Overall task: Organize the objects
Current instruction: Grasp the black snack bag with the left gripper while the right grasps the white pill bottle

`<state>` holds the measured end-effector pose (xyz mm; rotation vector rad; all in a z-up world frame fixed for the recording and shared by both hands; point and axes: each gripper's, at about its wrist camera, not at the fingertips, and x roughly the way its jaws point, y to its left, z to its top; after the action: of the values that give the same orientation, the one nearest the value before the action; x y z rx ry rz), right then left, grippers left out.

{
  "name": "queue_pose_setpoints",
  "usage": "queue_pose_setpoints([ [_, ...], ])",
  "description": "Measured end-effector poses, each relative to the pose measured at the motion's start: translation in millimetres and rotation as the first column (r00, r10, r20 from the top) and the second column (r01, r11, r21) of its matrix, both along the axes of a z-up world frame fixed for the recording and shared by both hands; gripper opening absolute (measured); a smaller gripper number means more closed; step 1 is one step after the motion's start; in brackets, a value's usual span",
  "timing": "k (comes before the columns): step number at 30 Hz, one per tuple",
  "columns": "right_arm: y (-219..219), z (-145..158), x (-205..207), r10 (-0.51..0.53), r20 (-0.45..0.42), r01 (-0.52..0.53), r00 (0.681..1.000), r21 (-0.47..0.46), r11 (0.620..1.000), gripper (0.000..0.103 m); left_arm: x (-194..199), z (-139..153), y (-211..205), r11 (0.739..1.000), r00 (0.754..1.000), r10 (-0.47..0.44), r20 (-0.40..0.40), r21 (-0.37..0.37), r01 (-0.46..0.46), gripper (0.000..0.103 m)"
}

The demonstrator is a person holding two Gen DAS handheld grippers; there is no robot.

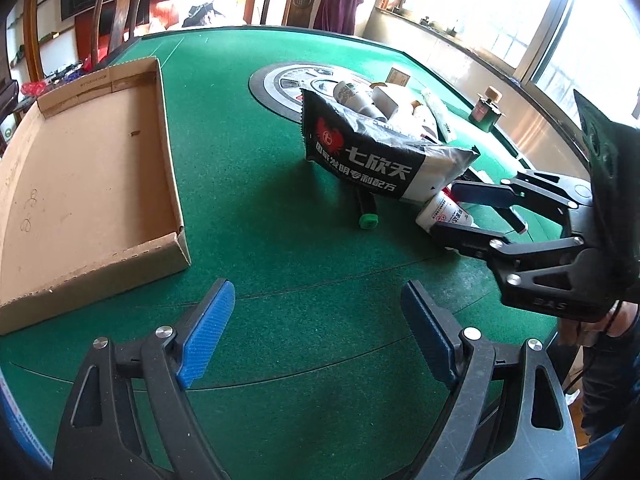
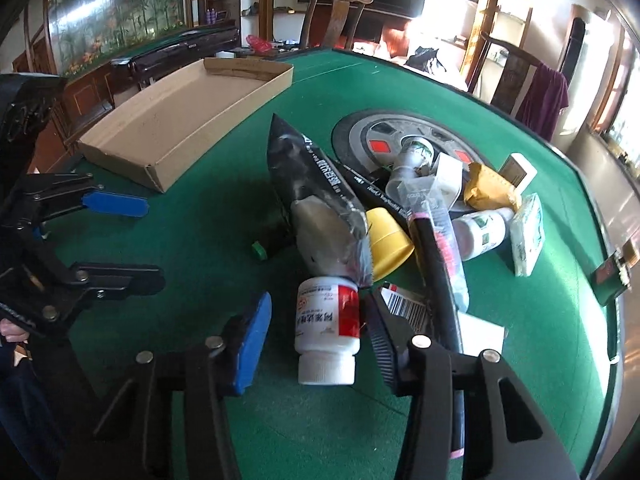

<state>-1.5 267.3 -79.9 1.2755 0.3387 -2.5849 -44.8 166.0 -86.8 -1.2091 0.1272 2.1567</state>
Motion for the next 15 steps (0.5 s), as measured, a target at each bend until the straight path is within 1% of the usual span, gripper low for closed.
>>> queue_pose_setpoints([
  [2,-1.3,-1.7,-2.1,-0.005,0.004,0.005,1.0,0.022,1.0,0.045,0.2,0.4,-0.3,1.0,1.0,0.002,-0.002,-0.002,-0.002,0.086],
  [5,-4.4,-3.1,0.2,0.013,0.003,-0.013,1.0,0.05,0.999,0.045,-0.2,0.3,0.5,1.0,1.0,0.006,-0.001,-0.005,-0.006,0.086],
  [6,-5.5,-4.0,1.6,0.027,0.01,-0.028,1.0,0.061,0.998,0.041,-0.4,0.7,0.6,1.0,1.0,0.01,-0.002,-0.008,-0.01,0.086],
  [7,-6.3,-5.0,4.7,0.038,0.014,-0.039,0.999,0.068,0.997,0.035,-0.8,0.9,0.2,1.0,1.0,0.014,-0.002,-0.01,-0.014,0.086],
  [10,-3.4,-8.6,10.8,0.059,0.028,-0.061,0.998,0.077,0.995,0.034,-2.7,1.6,-0.6,1.0,1.0,0.02,0.005,-0.007,-0.02,0.086],
  [13,2.7,-18.9,4.0,0.03,0.064,-0.034,0.997,0.06,0.998,0.034,-4.2,1.5,1.4,1.0,1.0,0.019,0.009,-0.007,-0.019,0.086],
  [15,7.5,-20.2,1.9,0.026,0.06,-0.027,0.998,0.027,0.999,0.034,-4.4,1.5,3.0,1.0,1.0,0.017,0.012,-0.009,-0.017,0.086],
])
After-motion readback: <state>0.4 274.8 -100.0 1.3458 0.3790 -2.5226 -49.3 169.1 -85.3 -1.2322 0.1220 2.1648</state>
